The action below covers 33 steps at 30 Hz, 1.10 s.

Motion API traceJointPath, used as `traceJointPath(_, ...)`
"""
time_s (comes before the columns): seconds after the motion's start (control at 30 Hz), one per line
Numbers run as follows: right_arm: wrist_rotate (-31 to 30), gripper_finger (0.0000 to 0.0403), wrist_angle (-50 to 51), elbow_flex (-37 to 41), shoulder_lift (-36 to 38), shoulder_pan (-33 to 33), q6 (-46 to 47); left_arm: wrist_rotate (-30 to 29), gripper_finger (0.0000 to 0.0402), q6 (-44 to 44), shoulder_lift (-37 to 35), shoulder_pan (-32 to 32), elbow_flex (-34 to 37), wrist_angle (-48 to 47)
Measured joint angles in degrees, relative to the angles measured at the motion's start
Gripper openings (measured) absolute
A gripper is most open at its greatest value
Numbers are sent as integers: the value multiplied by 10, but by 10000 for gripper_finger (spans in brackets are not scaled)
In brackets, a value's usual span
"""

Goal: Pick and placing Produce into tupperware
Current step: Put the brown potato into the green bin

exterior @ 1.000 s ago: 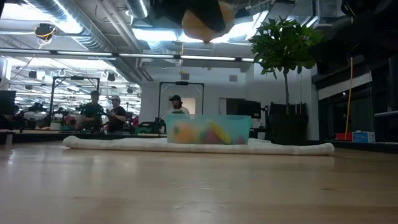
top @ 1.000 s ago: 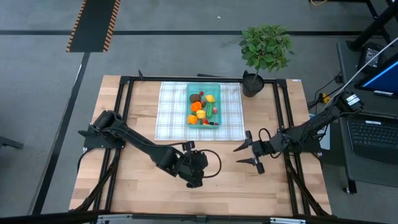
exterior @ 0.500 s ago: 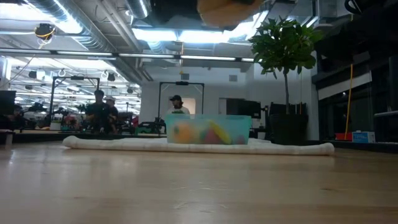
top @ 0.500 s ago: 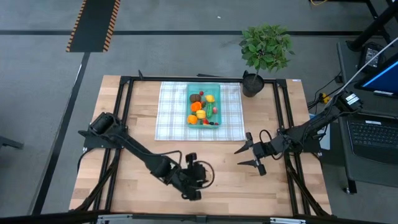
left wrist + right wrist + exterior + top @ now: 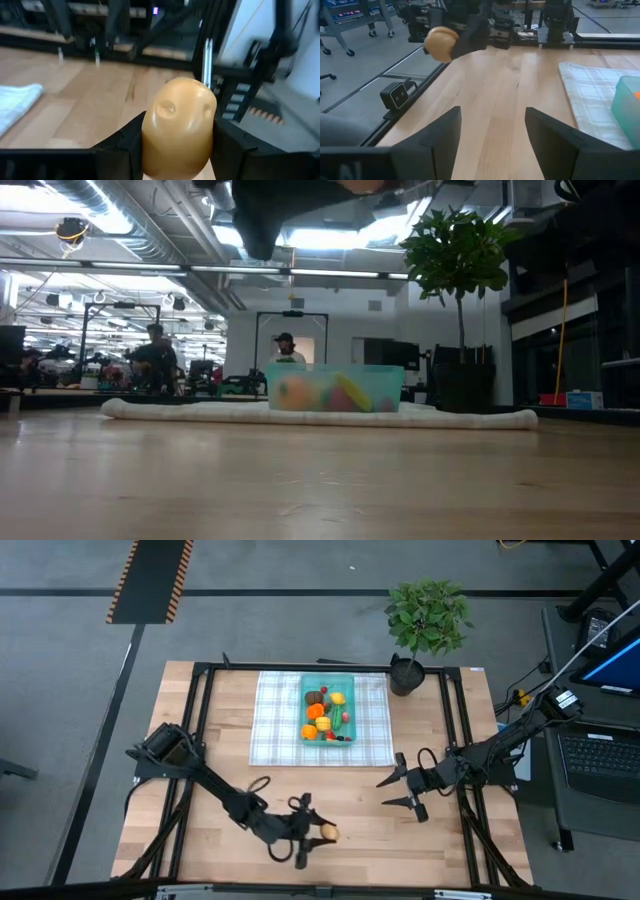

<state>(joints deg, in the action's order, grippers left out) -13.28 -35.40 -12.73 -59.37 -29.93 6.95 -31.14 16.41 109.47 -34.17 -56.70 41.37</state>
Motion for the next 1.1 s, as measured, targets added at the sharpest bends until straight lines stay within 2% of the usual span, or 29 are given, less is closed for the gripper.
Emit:
traceJointPath(0.23,-2,223,-8,0,0,0,-15,-28,156,-19,0,10,111,203)
traceJointPath(0.43,-8,223,-22,0,0,0,-30,-43,156,-35,0,32,169,299)
traceJointPath(0.7,-78,223,-22,0,0,1,-31,-59,155,-35,0,66,200,331)
traceJointPath(0.9,-87,223,-22,0,0,1,-31,-120,156,-51,0,85,197,344)
traceJointPath(1.1,-88,223,-22,0,0,1,-31,-237,158,-56,0,99,197,342)
